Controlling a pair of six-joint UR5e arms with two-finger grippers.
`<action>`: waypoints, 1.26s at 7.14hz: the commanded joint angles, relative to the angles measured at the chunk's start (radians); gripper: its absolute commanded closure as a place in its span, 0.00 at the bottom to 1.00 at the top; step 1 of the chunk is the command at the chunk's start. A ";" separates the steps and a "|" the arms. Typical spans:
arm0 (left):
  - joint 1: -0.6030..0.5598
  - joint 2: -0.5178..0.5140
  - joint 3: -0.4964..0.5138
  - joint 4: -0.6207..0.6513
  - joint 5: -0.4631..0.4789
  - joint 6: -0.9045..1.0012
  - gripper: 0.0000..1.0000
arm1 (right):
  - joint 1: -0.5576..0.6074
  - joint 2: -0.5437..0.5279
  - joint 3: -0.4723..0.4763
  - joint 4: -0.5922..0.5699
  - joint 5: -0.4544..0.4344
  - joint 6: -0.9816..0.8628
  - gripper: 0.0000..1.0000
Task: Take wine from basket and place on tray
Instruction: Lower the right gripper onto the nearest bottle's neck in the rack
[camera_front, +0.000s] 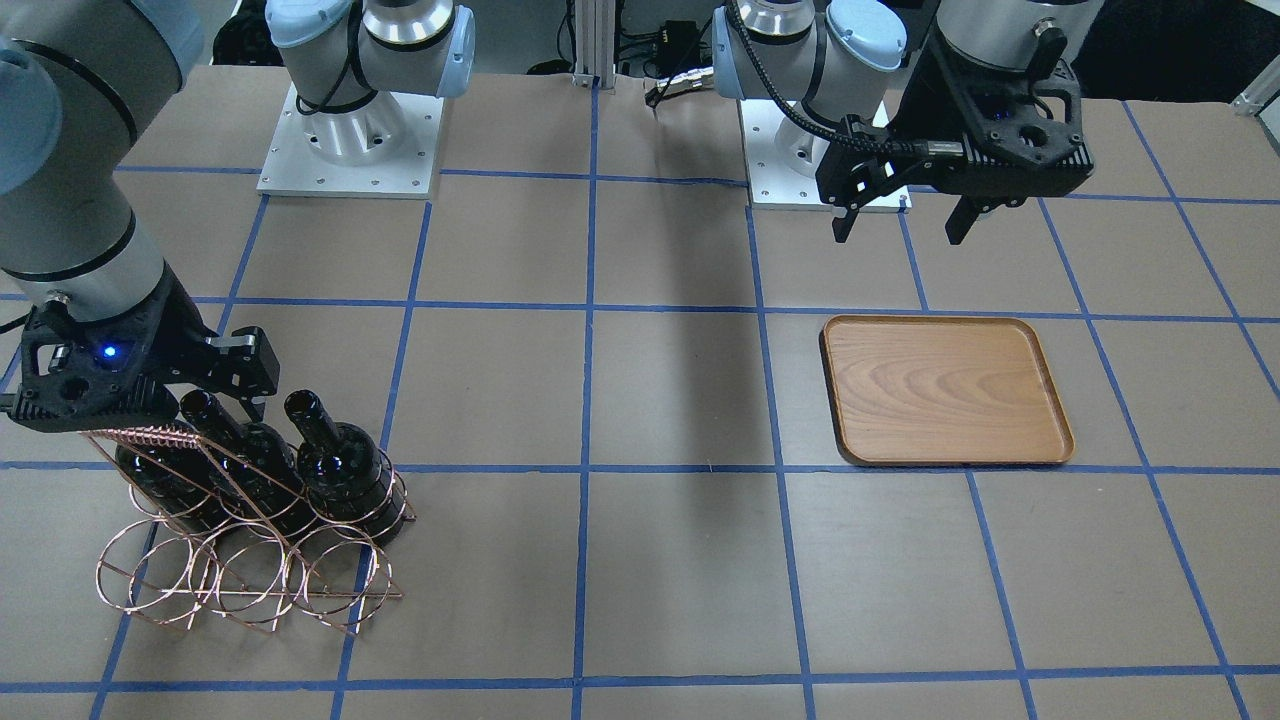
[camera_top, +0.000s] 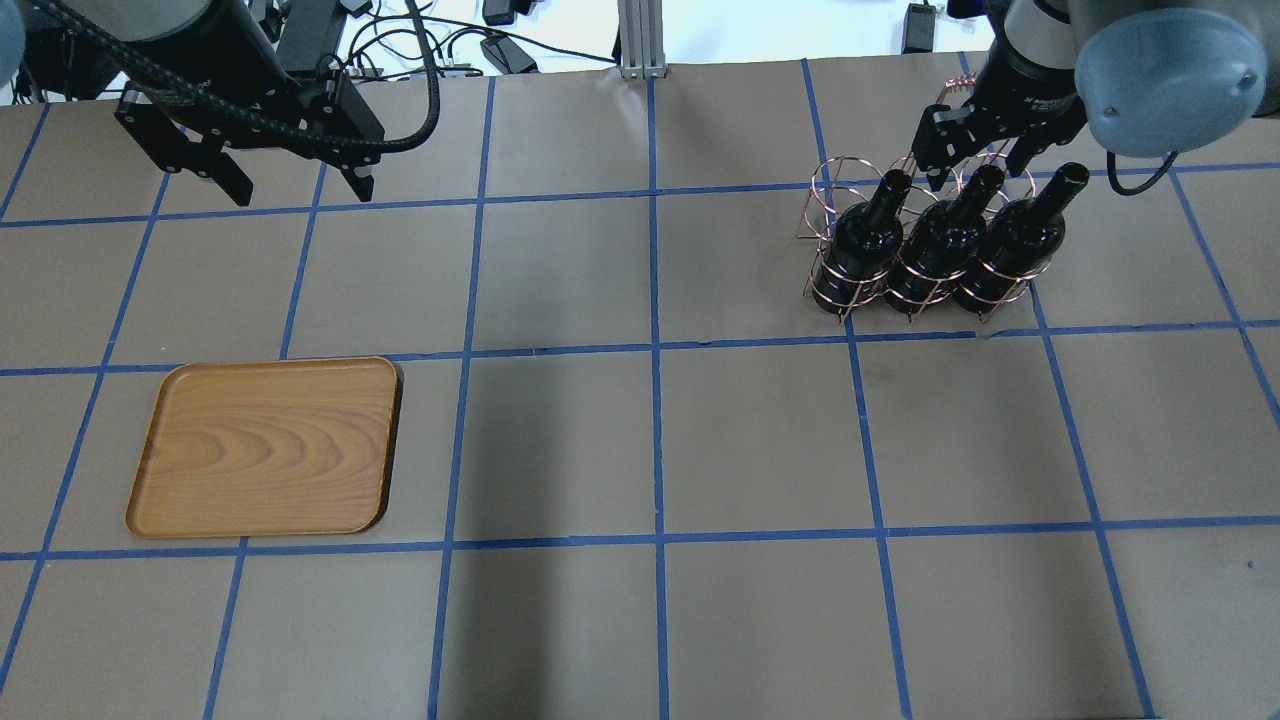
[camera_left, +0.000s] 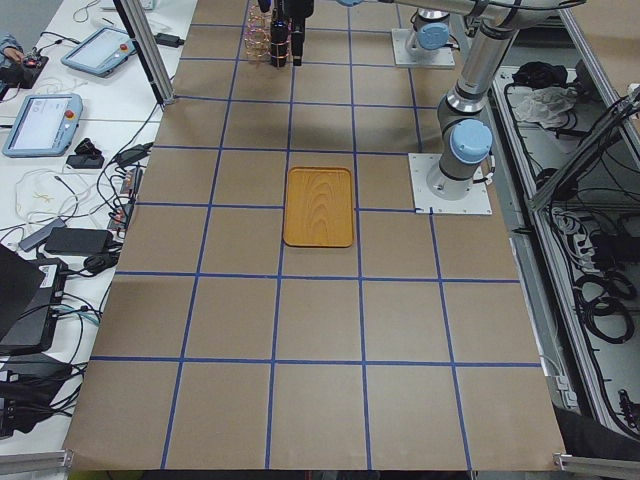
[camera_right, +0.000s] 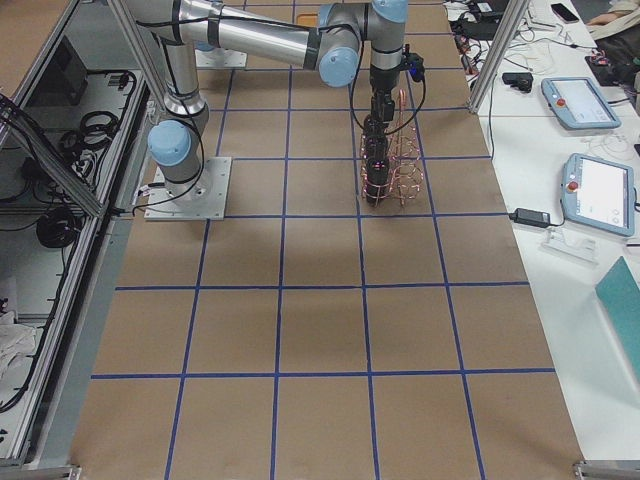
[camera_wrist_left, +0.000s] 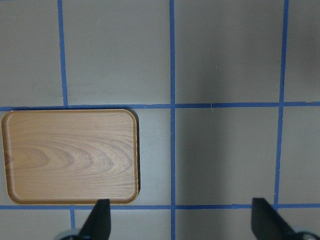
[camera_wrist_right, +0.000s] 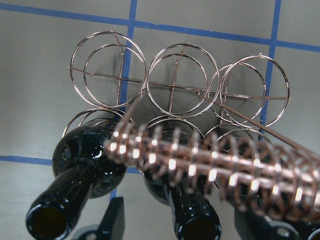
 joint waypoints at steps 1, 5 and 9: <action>0.000 0.000 -0.002 -0.001 0.000 0.000 0.00 | -0.002 0.000 0.015 0.008 -0.002 -0.007 0.20; 0.000 0.002 -0.011 0.001 0.000 -0.002 0.00 | -0.003 0.000 0.024 0.011 -0.019 -0.009 0.26; -0.002 0.003 -0.012 0.001 0.000 -0.003 0.00 | -0.003 0.017 0.024 0.002 -0.030 -0.015 0.29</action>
